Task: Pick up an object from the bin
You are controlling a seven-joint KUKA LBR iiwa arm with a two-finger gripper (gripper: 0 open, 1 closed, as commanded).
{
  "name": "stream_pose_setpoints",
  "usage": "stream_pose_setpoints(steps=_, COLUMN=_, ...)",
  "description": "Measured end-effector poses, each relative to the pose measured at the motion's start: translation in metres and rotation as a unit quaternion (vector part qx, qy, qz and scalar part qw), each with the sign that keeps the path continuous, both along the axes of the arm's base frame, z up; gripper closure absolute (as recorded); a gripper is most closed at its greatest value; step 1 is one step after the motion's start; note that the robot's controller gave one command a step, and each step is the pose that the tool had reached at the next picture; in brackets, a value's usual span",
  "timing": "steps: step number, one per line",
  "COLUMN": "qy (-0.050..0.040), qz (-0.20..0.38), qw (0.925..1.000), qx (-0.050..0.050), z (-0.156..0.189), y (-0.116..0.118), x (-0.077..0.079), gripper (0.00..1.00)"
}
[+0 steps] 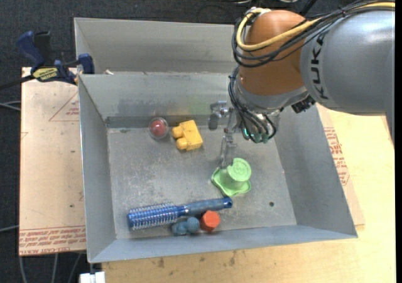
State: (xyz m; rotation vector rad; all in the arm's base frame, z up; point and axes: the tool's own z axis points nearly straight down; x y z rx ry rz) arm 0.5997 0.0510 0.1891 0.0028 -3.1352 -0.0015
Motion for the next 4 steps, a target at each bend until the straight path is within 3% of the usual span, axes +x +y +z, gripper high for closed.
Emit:
stream_pose_setpoints(steps=1, qy=0.0017, qz=-0.003, qw=1.0, qx=0.0, z=-0.049, y=0.058, x=-0.124, gripper=0.0)
stream_pose_setpoints(steps=2, qy=-0.0011, qz=0.021, qw=0.9998, qx=0.001, z=-0.123, y=0.104, x=-0.106, gripper=0.0)
stream_pose_setpoints(steps=3, qy=-0.0027, qz=0.018, qw=0.9998, qx=0.0, z=-0.12, y=0.102, x=-0.105, gripper=1.0)
stream_pose_setpoints(steps=4, qy=-0.0071, qz=0.01, qw=0.9999, qx=0.001, z=0.026, y=0.116, x=-0.103, gripper=1.0)
